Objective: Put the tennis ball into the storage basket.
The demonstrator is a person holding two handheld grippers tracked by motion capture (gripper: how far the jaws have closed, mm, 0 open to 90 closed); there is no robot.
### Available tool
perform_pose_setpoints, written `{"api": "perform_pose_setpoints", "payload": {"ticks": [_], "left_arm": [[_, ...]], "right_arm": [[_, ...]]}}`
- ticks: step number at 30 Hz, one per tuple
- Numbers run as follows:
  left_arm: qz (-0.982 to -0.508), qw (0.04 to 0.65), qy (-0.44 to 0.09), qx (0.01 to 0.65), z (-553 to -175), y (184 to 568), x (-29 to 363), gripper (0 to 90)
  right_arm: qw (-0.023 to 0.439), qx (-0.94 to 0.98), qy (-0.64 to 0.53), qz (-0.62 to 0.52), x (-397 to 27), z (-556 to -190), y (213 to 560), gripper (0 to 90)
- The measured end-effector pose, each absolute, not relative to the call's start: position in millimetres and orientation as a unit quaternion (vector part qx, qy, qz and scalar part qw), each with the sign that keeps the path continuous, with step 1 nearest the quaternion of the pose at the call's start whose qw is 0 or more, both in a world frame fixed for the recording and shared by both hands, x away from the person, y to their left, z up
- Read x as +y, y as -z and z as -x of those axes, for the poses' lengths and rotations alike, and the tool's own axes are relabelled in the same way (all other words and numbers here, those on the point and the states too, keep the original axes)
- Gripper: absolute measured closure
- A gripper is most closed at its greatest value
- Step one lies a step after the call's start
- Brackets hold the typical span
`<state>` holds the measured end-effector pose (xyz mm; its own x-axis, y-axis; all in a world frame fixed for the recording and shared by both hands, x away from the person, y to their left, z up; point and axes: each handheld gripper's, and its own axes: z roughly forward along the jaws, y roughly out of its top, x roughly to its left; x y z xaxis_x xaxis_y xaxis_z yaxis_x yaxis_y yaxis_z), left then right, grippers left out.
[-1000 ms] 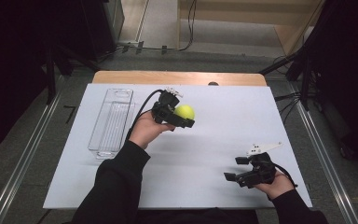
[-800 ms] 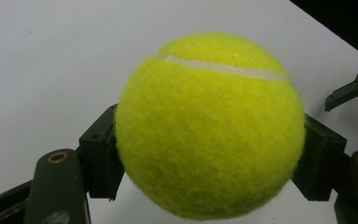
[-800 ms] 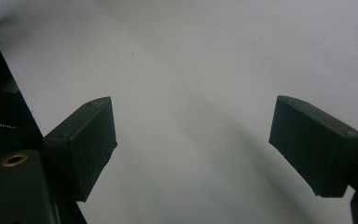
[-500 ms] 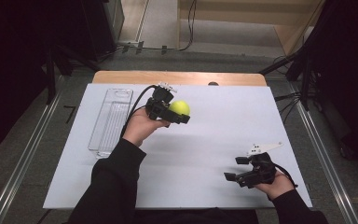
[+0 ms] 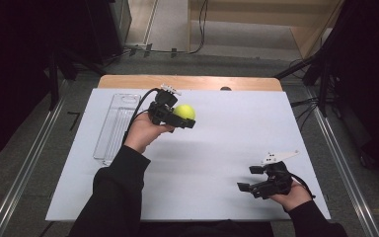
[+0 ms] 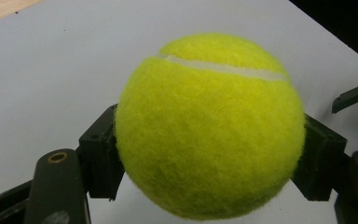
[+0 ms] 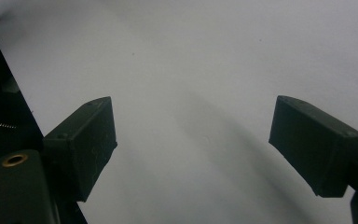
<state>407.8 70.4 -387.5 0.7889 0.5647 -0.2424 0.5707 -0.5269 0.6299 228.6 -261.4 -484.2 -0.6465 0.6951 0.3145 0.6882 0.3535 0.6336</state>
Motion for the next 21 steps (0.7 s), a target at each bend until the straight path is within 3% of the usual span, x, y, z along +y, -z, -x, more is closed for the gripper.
{"api": "perform_pose_setpoints", "payload": {"ticks": [21], "left_arm": [[-0.863,0.362,-0.009,0.352,-411,382,98,26.5]], "right_arm": [[0.004,0.827,-0.382,-0.412,-257,-232,484,12.6]]}}
